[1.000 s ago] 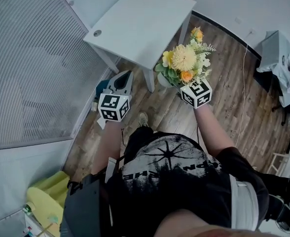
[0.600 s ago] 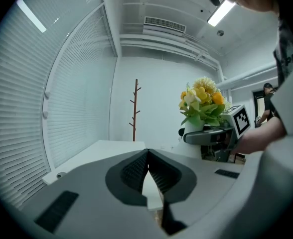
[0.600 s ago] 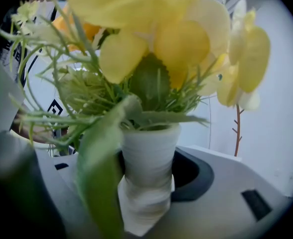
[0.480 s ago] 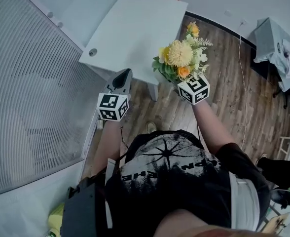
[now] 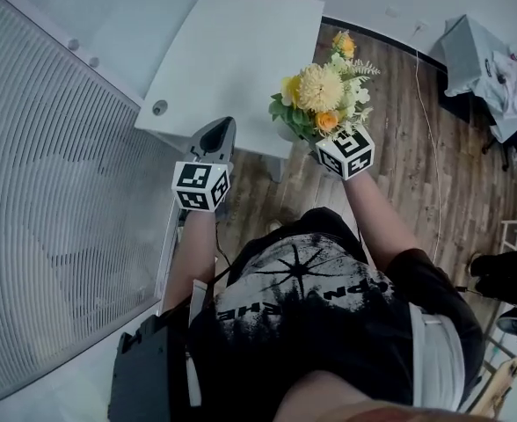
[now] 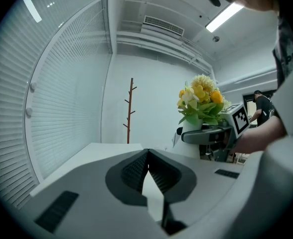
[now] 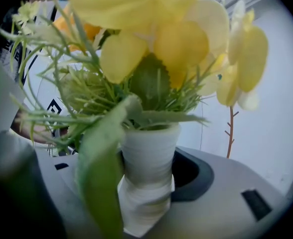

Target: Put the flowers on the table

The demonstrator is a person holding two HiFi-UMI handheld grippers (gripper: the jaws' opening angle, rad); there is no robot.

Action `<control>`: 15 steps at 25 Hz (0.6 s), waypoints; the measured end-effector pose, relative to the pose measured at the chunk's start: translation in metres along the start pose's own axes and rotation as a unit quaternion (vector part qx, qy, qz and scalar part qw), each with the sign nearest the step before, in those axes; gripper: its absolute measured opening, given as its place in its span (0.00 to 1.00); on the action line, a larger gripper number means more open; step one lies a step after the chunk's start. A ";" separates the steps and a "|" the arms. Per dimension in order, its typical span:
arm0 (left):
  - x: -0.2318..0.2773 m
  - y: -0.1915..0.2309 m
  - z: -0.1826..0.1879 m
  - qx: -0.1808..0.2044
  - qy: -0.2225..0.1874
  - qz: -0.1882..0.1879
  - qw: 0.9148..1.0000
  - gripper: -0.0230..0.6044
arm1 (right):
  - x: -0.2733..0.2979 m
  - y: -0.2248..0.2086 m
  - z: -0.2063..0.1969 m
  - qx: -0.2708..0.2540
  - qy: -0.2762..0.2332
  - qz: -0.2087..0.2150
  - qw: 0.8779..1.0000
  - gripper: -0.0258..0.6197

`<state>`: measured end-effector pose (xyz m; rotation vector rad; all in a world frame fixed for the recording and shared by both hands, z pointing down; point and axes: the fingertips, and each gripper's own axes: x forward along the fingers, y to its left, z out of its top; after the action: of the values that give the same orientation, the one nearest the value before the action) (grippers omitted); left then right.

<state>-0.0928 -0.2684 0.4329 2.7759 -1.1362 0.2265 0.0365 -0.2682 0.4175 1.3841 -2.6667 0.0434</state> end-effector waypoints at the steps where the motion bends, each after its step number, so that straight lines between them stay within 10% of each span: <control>1: 0.004 0.002 -0.001 -0.002 0.000 -0.002 1.000 0.06 | 0.002 -0.003 -0.001 -0.001 0.002 -0.002 1.000 0.44; 9: -0.017 -0.009 0.024 -0.008 0.013 0.010 1.000 0.06 | -0.012 0.000 0.033 0.000 0.003 0.006 1.000 0.44; 15: 0.057 -0.025 0.057 -0.012 0.034 0.052 0.998 0.06 | -0.006 -0.093 0.043 0.018 0.002 0.042 0.999 0.44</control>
<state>-0.0302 -0.2997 0.3860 2.6695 -1.2585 0.3119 0.1111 -0.3207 0.3711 1.2798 -2.7318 0.1040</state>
